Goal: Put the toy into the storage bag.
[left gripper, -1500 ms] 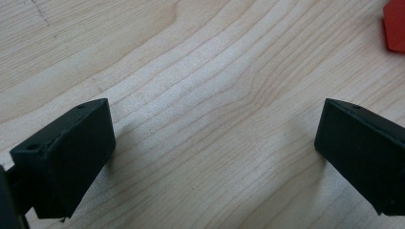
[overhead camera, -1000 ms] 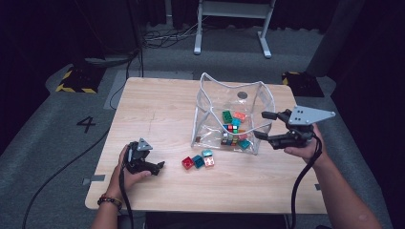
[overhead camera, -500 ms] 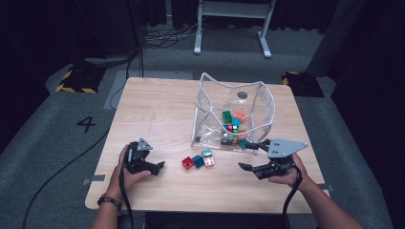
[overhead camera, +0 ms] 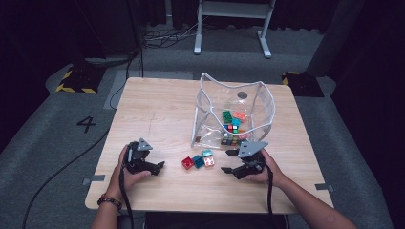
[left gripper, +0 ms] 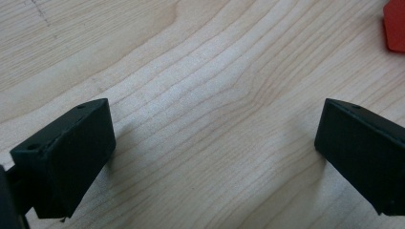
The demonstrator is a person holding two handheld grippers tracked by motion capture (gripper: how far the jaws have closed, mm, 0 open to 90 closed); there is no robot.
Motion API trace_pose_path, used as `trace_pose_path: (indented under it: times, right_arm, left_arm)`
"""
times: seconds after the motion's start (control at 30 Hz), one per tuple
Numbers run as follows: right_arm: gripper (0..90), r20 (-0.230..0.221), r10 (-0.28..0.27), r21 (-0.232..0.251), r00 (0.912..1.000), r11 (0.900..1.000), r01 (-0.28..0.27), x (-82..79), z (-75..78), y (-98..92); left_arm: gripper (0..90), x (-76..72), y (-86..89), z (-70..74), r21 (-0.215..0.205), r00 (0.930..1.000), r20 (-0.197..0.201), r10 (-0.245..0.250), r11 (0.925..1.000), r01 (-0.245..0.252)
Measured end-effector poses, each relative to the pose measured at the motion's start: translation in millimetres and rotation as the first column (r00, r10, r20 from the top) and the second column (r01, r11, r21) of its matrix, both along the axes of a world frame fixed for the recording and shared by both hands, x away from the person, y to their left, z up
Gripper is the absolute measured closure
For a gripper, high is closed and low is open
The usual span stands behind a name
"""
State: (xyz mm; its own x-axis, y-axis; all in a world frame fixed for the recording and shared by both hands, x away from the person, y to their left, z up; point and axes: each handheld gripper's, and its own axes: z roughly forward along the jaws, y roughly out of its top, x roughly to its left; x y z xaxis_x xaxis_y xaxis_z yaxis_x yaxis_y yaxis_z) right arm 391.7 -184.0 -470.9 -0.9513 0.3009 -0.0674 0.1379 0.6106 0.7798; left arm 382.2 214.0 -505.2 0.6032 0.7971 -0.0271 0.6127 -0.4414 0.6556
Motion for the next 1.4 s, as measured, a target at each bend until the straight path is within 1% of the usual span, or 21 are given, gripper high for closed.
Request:
trace_pose_path:
  times: [0.1,0.13,0.17,0.2,0.27,0.37,0.43,0.47,0.5,0.57,0.77,0.83,0.87,0.93,0.97,1.03,1.13,1.2,1.27,1.3,1.4]
  right_arm:
    - [32.8,-0.033,-0.001,-0.02,0.9995,1.0,0.001,5.5,-7.0,7.5]
    - [32.9,-0.033,0.02,-0.006,0.9992,1.0,-0.02,8.6,-9.5,10.6]
    - [33.0,-0.064,0.013,0.002,0.9978,1.0,-0.013,7.9,-11.3,14.5]
    - [33.1,-0.064,0.021,-0.011,0.9977,1.0,-0.022,8.0,-12.9,17.9]
    - [32.8,-0.019,0.04,-0.036,0.999,0.999,-0.041,9.0,-17.6,25.6]
    - [33.0,-0.07,0.027,-0.037,0.9972,0.999,-0.03,10.8,-22.1,30.4]
    - [33.0,-0.085,0.028,-0.024,0.996,0.999,-0.03,12.4,-24.0,32.9]
    - [33.0,-0.061,0.055,-0.035,0.9966,0.998,-0.057,14.8,-24.8,33.2]
    - [32.8,-0.071,0.03,-0.036,0.9971,0.999,-0.032,13.4,-26.0,36.4]
    - [32.7,-0.075,0.052,-0.04,0.9958,0.998,-0.055,15.5,-28.0,39.2]
    - [31.4,-0.045,0.062,-0.074,0.997,0.995,-0.066,23.2,-30.4,45.8]
    - [31.5,-0.065,0.062,-0.06,0.996,0.996,-0.066,24.4,-31.0,47.2]
    - [31.4,-0.054,0.066,-0.058,0.9963,0.996,-0.07,25.7,-31.3,48.0]
    - [31.9,-0.074,0.056,-0.068,0.9956,0.996,-0.061,24.9,-30.7,48.7]
    - [32.2,-0.061,0.074,-0.059,0.9954,0.995,-0.078,26.4,-31.0,49.9]
    - [32.5,-0.075,0.071,-0.051,0.9947,0.996,-0.075,26.4,-31.7,52.3]
    - [35.8,-0.083,0.07,-0.042,0.9941,0.996,-0.074,26.0,-32.3,53.3]
    - [42.9,-0.081,0.079,-0.042,0.9936,0.996,-0.083,26.3,-31.5,51.9]
    - [46.6,-0.083,0.07,-0.047,0.994,0.996,-0.075,25.2,-30.5,50.3]
    - [47.9,-0.066,0.091,-0.047,0.9936,0.994,-0.094,26.6,-30.6,49.5]
    - [54.5,-0.073,0.095,-0.038,0.9928,0.994,-0.098,24.2,-30.7,46.8]
  left_arm:
    - [0.3,0.0,0.0,0.0,0.0,1.0,0.0,0.0,1.0,0.0]
    - [0.3,0.0,0.0,0.0,0.0,1.0,0.0,0.0,1.0,0.0]
    - [0.3,0.0,0.0,0.0,0.0,1.0,0.0,0.0,1.0,0.0]
    - [0.3,0.0,0.0,0.0,0.0,1.0,0.0,0.0,1.0,0.0]
    - [0.3,0.0,0.0,0.0,0.0,1.0,0.0,0.0,1.0,0.0]
    - [0.3,0.0,0.0,0.0,0.0,1.0,0.0,0.0,1.0,0.0]
    - [0.3,0.0,0.0,0.0,0.0,1.0,0.0,0.0,1.0,0.0]
    - [0.3,0.0,0.0,0.0,0.0,1.0,0.0,0.0,1.0,0.0]
    - [0.3,0.0,0.0,0.0,0.0,1.0,-0.001,0.0,1.0,0.0]
    - [0.3,0.0,0.0,0.0,0.0,1.0,0.0,0.0,1.0,0.0]
    - [0.3,0.1,0.0,0.0,0.0,1.0,0.002,0.0,1.0,0.0]
    - [0.3,0.0,0.0,0.0,0.0,1.0,0.0,0.0,1.0,0.0]
    - [0.3,0.0,0.0,0.0,0.0,1.0,0.0,0.0,1.0,0.0]
    - [0.3,0.0,0.0,0.0,0.0,1.0,0.0,0.0,1.0,0.0]
    - [0.3,0.0,0.0,0.0,0.0,1.0,0.0,0.0,1.0,0.0]
    - [0.3,0.0,0.0,0.0,0.0,1.0,0.0,0.0,1.0,0.0]
    - [0.3,0.0,0.0,0.0,0.0,1.0,0.0,0.0,1.0,0.0]
    - [0.3,0.0,0.0,0.0,0.0,1.0,0.0,0.0,1.0,0.0]
    - [0.3,0.0,0.0,0.0,0.0,1.0,0.0,0.0,1.0,0.0]
    - [0.3,0.0,0.0,0.0,0.0,1.0,0.0,0.0,1.0,0.0]
    - [0.3,0.0,0.0,0.0,0.0,1.0,0.0,0.0,1.0,0.0]
